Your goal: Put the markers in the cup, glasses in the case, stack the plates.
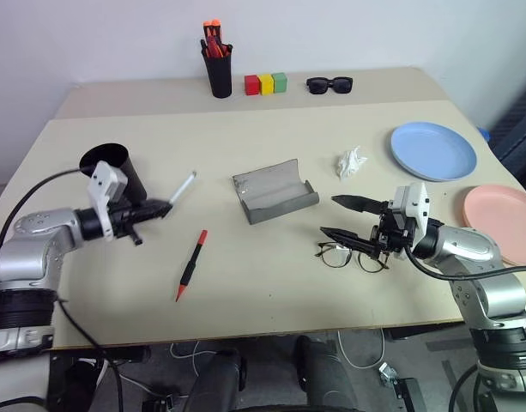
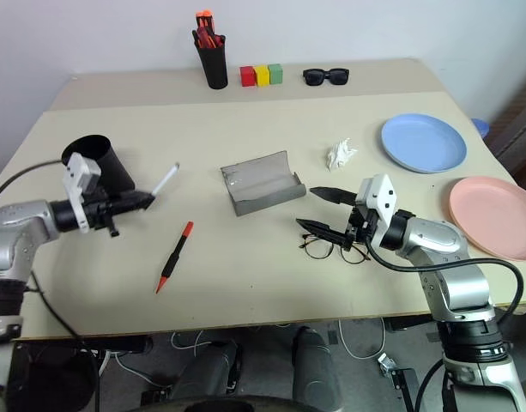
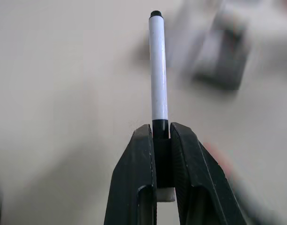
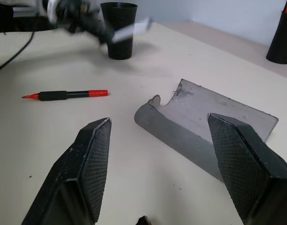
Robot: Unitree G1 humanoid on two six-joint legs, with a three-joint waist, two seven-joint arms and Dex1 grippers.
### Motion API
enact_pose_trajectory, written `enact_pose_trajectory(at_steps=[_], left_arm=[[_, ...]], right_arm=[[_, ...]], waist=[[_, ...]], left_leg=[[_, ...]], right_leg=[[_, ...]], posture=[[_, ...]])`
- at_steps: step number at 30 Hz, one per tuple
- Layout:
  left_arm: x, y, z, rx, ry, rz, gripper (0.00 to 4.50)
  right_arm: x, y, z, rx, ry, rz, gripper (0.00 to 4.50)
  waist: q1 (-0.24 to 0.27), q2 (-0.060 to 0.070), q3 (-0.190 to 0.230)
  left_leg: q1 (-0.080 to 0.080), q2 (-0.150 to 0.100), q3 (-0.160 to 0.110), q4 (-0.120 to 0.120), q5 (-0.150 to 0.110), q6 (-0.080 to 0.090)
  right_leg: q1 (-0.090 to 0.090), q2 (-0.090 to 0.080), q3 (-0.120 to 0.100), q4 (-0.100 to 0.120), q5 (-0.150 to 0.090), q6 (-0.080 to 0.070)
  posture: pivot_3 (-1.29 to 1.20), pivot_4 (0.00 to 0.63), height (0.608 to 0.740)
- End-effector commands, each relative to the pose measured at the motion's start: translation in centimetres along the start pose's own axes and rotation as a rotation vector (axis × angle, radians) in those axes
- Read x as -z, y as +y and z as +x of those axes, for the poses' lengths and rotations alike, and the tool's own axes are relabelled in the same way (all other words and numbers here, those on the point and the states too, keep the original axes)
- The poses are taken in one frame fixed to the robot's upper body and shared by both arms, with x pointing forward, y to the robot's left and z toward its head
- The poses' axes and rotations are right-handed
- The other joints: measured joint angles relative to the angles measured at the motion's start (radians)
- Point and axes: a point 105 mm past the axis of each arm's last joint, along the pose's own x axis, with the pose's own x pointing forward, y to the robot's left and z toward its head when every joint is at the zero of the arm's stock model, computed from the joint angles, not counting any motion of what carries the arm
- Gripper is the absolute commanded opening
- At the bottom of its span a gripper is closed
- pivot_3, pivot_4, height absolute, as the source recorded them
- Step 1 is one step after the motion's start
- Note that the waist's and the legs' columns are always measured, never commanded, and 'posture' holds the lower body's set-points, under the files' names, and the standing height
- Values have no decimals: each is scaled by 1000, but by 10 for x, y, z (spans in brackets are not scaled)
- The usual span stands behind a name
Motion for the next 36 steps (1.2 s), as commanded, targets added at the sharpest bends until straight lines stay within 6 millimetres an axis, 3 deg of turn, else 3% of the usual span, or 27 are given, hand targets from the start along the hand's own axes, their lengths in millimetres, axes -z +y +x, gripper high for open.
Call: enact_pose_trajectory(at_steps=[1,8,12,20,26,32,36], left_arm=[[-50,10,-9,-115,-225,131,73],[-78,40,-32,-437,-446,191,73],[-86,61,-56,-642,-538,187,73],[-54,87,-72,-839,-443,115,73],[-43,90,-60,-825,-402,136,73],[-29,91,-53,-802,-363,139,73],[-28,91,-51,-796,-350,159,73]], right_arm=[[-10,-4,3,-1,-37,-35,3356],[-11,-6,4,3,-41,-42,3356],[-11,-7,4,0,-39,-44,3356],[-15,-7,8,-11,-43,-54,3356],[-27,-8,4,-16,-89,-33,3356],[-55,1,4,-62,-232,36,3356],[-56,3,3,-63,-228,39,3356]], waist=[[-4,0,0],[0,0,0],[1,0,0],[1,0,0],[2,0,0],[0,0,0],[0,0,0]], left_leg=[[0,0,0,0,0,0],[0,0,0,0,0,-1],[0,0,0,0,0,-1],[0,0,0,0,0,-1],[0,0,0,0,0,-1],[0,0,0,0,0,-1],[0,0,0,0,0,-1]], right_leg=[[0,0,0,0,0,0],[0,0,0,-1,0,0],[0,0,0,0,0,0],[0,0,0,0,0,0],[0,0,0,0,0,0],[0,0,0,-1,0,0],[0,0,0,-1,0,0]], posture=[[0,150,740],[0,150,740],[0,150,740],[0,150,740],[0,150,740],[0,150,740],[0,150,740]])
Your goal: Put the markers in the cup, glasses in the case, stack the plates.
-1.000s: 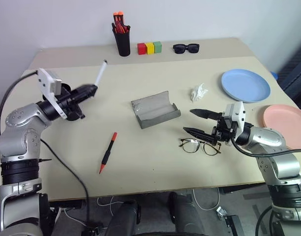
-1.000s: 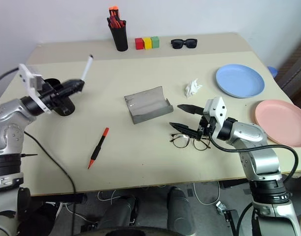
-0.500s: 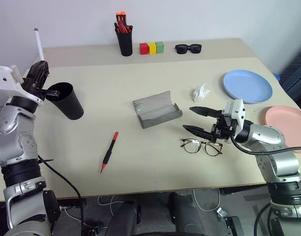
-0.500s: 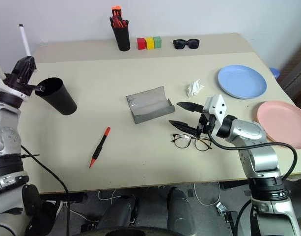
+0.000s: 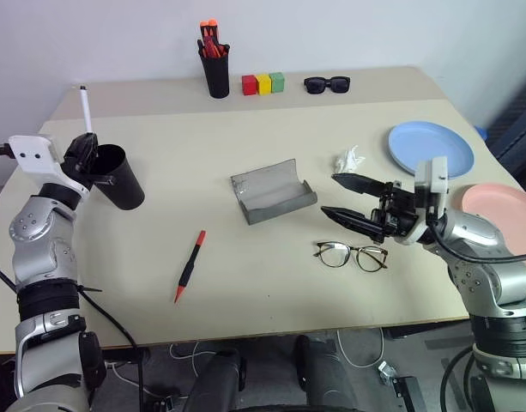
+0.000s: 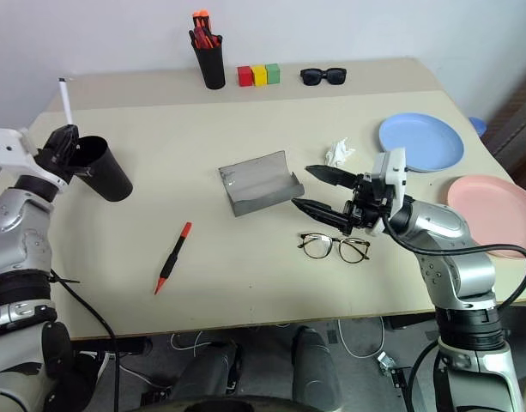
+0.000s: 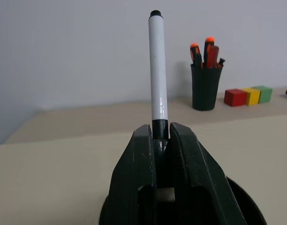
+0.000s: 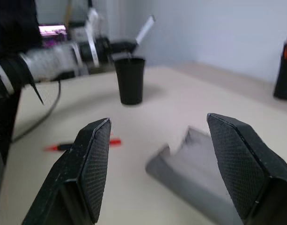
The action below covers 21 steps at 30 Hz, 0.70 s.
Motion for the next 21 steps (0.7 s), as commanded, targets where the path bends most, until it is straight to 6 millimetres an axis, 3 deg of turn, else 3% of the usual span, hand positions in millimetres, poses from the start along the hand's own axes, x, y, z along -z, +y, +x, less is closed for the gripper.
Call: enact_pose_trajectory(at_steps=[1,5,8,14,19,21], left_arm=[[-18,4,4,3,-58,41,73],[-16,3,3,16,-46,31,73],[-11,0,3,31,-30,35,1343],[-16,-5,2,55,-47,26,4431],[-38,-23,-3,156,-82,19,4472],[-49,-38,-9,229,-74,-3,4472]], right_arm=[[-12,3,0,-7,-33,-28,3356],[-10,3,-1,-3,-20,-30,3356],[-9,3,0,0,-17,-33,3356],[-8,1,-1,7,-10,-35,3356],[-7,-1,0,12,-15,-32,3356],[-7,-3,0,17,-16,-32,3356]], waist=[[0,0,0],[0,0,0],[0,0,0],[0,0,0],[0,0,0],[-1,0,0]], left_leg=[[0,0,0,0,0,0],[0,0,0,0,0,0],[0,0,0,0,0,0],[0,0,0,0,0,0],[0,0,0,0,0,0],[0,0,0,0,0,0]], right_leg=[[0,0,0,0,0,0],[0,0,0,0,0,0],[0,0,0,0,0,0],[0,0,0,0,0,0],[0,0,0,0,0,0],[0,0,0,0,0,0]], posture=[[0,150,740],[0,150,740],[0,150,740],[0,150,740],[0,150,740],[0,150,740]])
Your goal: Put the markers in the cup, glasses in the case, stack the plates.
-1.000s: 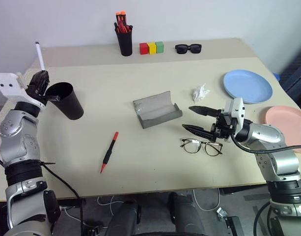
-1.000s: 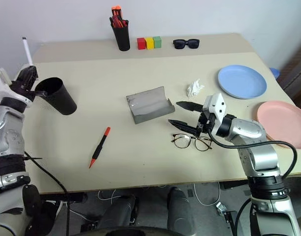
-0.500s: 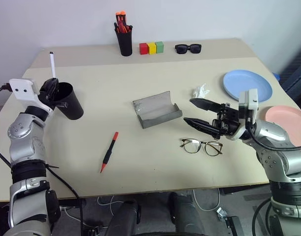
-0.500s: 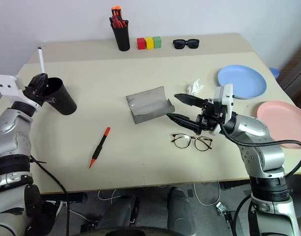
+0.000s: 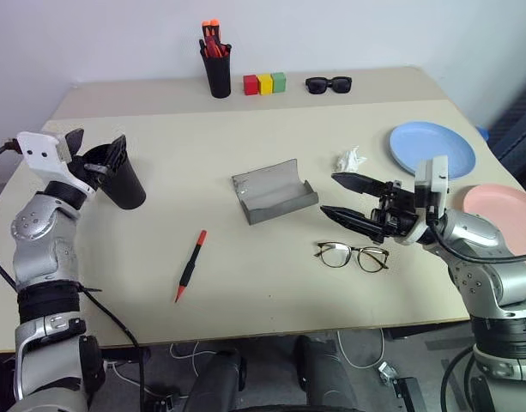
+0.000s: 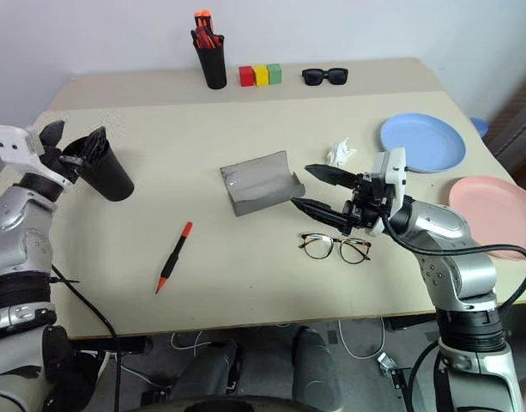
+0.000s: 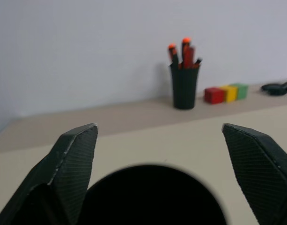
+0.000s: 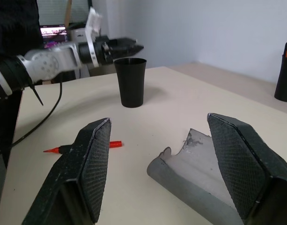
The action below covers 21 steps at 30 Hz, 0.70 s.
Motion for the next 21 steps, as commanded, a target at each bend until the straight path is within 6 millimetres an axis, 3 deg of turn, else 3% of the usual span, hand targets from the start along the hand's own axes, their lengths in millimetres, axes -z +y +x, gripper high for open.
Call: enact_pose_trajectory(at_steps=[1,5,12,16,21], left_arm=[[-35,-27,-4,132,-31,-13,4472],[-37,-73,-20,318,151,-106,4472],[-11,-101,-47,286,519,-78,4472],[7,-109,-66,292,715,-74,4500],[27,-125,-97,376,948,-154,4500]], right_arm=[[-11,-3,-1,4,-33,-43,3356],[-10,-1,-6,-34,-14,-6,3356],[-10,2,-19,-102,15,120,3356],[-12,2,-20,-112,4,171,4463],[-4,6,-18,-94,56,93,4463]], waist=[[-1,0,0],[-3,0,0],[0,0,0],[-2,0,0],[-2,0,0]], left_leg=[[0,0,0,0,0,0],[0,0,0,0,0,0],[1,0,0,0,0,0],[1,0,0,0,0,0],[1,0,0,0,0,0]], right_leg=[[0,0,0,0,0,0],[0,0,0,0,0,0],[1,1,0,1,0,0],[1,1,0,1,0,0],[1,1,0,1,0,0]], posture=[[0,150,740],[0,150,740],[0,150,740],[0,150,740],[0,150,740]])
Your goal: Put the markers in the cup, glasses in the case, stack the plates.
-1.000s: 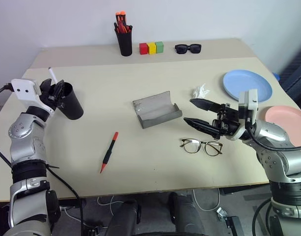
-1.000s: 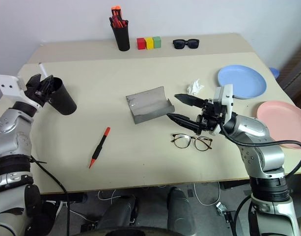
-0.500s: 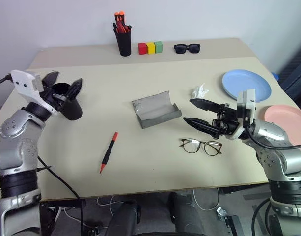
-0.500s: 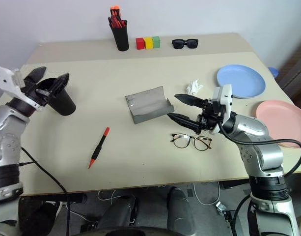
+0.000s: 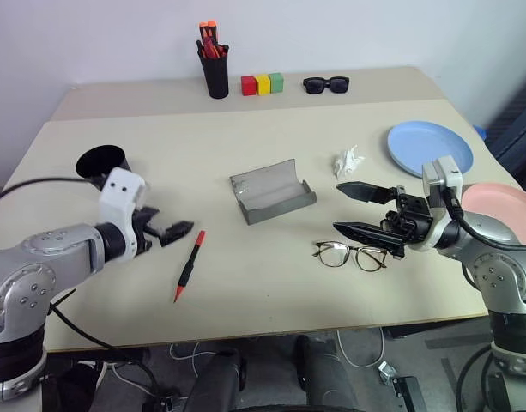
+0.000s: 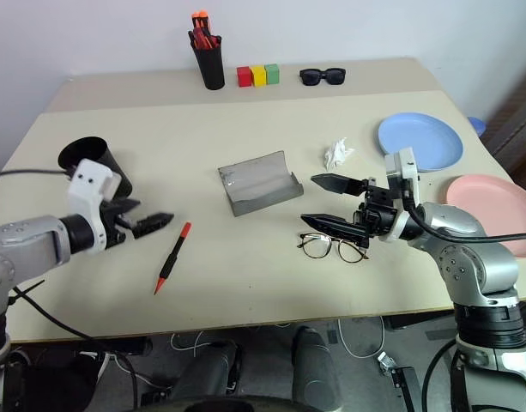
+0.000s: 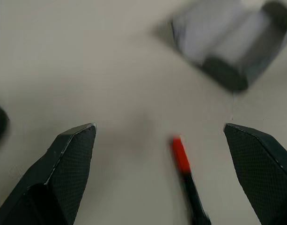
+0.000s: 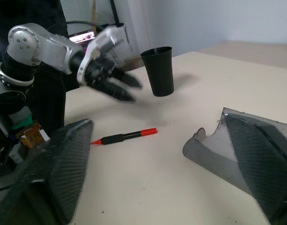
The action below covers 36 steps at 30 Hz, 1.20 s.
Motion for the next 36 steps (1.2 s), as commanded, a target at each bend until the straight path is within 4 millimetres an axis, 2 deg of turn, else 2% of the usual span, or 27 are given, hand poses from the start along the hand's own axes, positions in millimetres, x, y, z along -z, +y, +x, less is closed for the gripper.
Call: enact_pose_trajectory(at_steps=[1,7,11,16,19,26,27,31,34,36], left_arm=[[13,-7,-6,9,100,11,4500],[26,-16,2,22,154,3,4500],[43,-28,9,42,242,44,4500],[44,-29,18,13,251,29,4500],[46,-26,22,-15,260,16,3612],[54,-23,24,-35,292,-19,171],[55,-22,24,-41,298,-13,29],[51,-16,22,-75,288,-4,29],[16,-4,26,-156,151,23,29],[-23,2,27,-206,-38,54,29]], right_arm=[[-7,4,1,13,6,-109,4463],[-5,5,4,17,3,-122,4463],[-2,4,4,30,2,-123,4463],[-1,4,5,39,2,-122,4463],[-1,3,4,48,5,-127,4500],[-3,-1,1,74,4,-137,4500],[-3,-1,1,74,8,-138,4500],[-3,-2,1,80,7,-142,4500],[-2,-4,2,85,7,-150,4500],[-2,-5,3,83,7,-151,4500]], waist=[[0,0,0],[2,0,0],[2,0,0],[4,0,0],[5,0,0],[5,1,-1],[5,1,-1],[4,1,-1],[6,1,-1],[9,0,0]], left_leg=[[0,0,0,0,0,0],[0,0,0,0,0,0],[0,0,0,0,0,-1],[0,0,0,0,0,-1],[0,0,0,0,0,-1],[0,0,0,0,0,-1],[1,0,0,0,0,-1],[1,0,0,0,0,-1],[1,0,0,0,0,-1],[0,0,0,0,0,-2]], right_leg=[[0,0,0,0,0,0],[0,0,0,0,0,0],[0,0,0,0,0,0],[0,0,0,0,0,0],[0,0,0,0,0,0],[1,0,0,0,0,0],[1,0,0,0,0,0],[1,0,0,-1,0,0],[1,0,0,0,0,0],[1,0,0,0,0,0]], posture=[[0,150,740],[0,150,740],[0,150,740],[0,150,740],[0,150,740],[0,150,740],[0,150,740],[0,150,740],[0,150,740],[0,150,740]])
